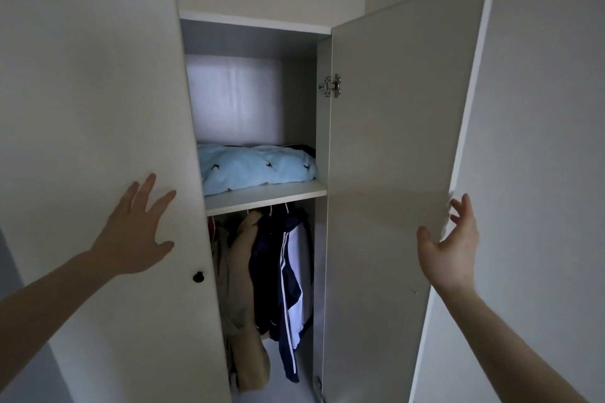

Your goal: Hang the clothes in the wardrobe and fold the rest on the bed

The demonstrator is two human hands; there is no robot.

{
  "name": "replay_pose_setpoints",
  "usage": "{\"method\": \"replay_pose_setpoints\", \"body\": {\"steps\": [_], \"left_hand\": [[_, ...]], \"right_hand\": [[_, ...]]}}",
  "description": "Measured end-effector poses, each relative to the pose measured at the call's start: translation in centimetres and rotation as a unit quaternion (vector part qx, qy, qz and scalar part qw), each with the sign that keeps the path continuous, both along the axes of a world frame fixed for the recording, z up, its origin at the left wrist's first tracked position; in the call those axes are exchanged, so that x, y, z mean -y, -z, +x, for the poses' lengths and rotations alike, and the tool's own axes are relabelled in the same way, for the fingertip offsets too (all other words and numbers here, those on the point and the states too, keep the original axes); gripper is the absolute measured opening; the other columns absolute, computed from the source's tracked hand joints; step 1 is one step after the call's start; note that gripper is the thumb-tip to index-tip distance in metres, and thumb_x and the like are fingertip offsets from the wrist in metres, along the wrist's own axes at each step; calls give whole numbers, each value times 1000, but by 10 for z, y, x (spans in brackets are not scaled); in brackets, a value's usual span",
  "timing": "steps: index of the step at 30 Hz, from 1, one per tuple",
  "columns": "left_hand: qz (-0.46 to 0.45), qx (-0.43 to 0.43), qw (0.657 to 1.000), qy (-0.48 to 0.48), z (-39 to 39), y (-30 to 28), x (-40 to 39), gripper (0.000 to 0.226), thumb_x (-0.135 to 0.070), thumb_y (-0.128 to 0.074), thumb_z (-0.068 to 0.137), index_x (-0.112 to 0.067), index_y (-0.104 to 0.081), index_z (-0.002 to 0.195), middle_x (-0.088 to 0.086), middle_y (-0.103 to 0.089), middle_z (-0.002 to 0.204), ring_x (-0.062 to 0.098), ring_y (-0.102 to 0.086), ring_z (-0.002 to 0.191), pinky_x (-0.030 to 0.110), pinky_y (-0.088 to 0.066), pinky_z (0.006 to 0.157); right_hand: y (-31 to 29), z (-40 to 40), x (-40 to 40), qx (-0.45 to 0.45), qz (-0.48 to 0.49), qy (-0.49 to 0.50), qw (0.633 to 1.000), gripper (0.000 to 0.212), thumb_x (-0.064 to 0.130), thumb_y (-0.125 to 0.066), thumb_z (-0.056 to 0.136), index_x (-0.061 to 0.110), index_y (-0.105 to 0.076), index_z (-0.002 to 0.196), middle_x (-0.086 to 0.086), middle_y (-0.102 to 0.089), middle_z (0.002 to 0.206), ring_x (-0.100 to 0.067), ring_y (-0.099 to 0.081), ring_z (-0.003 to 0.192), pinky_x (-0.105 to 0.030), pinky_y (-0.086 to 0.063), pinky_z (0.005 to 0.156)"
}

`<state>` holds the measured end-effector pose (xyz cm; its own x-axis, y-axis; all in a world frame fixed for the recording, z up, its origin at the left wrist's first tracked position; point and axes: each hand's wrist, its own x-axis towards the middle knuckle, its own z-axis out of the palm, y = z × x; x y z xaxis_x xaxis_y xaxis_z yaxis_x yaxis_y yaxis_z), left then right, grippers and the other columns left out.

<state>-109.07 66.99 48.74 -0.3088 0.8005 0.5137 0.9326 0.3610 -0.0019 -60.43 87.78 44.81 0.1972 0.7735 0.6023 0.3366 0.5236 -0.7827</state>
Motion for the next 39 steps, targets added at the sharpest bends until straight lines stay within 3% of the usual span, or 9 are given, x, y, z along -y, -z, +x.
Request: {"method": "replay_pose_setpoints", "body": {"steps": [3,9,14,16,18,22,27,31,39], "left_hand": [[-9,-28,999,-19,-16,-13,-5,116,-40,-89,72,-16,-22,163,11,7,171,42,3,156,55,-16,124],[-96,1,992,-79,-33,-18,-11,124,-54,-77,80,-19,10,162,5,32,165,39,19,154,55,-13,124],[-123,8,988,-89,-32,-15,-20,123,-56,-74,82,-22,14,162,3,37,163,38,21,154,54,-13,124],[-152,2,983,-99,-31,-15,-24,122,-59,-70,85,-24,19,161,4,40,162,39,22,154,53,-13,125],[-175,7,979,-106,-31,-15,-28,120,-61,-67,87,-25,22,160,5,41,161,39,23,153,54,-13,125],[-216,10,969,-122,-33,-17,-33,117,-60,-64,89,-29,25,158,4,44,160,39,25,153,54,-11,126],[-233,20,965,-121,-44,-16,-36,116,-57,-64,90,-29,26,158,3,48,157,39,28,152,57,-7,126],[-245,17,961,-125,-53,-11,-40,115,-55,-62,90,-29,27,158,3,50,155,41,29,151,59,-7,125],[-260,3,956,-136,-68,-3,-49,108,-39,-59,93,-26,26,159,5,49,156,41,35,148,59,-1,126]], "right_hand": [[-6,-4,-2,0,-50,3,999,80,14,-71,87,22,-31,156,-3,-44,143,-26,-47,132,-39,-39,112],[-12,-16,10,-19,-72,-52,996,63,16,-73,88,17,-43,144,3,-42,134,-24,-53,124,-50,-49,108],[4,-49,44,2,-9,-121,993,51,10,-66,95,32,-42,135,27,-48,126,3,-54,117,-28,-51,96],[9,-69,52,19,6,-152,988,45,10,-61,98,32,-42,133,19,-52,129,1,-54,122,-25,-49,101],[13,-90,58,50,10,-175,983,41,17,-55,103,28,-39,139,14,-52,134,2,-52,127,-25,-45,108],[18,-136,67,128,4,-232,964,54,34,-44,109,40,-19,157,29,-33,153,25,-32,133,1,-33,101],[20,-194,65,246,48,-280,927,72,28,-42,110,35,5,164,24,6,170,6,0,155,-19,-18,124],[19,-243,59,298,21,-306,904,82,22,-48,108,37,11,164,19,20,170,-8,-4,159,-29,-34,121],[15,-321,40,360,-25,-333,871,97,14,-54,103,26,23,161,2,37,165,-26,5,160,-36,-29,124]]}}
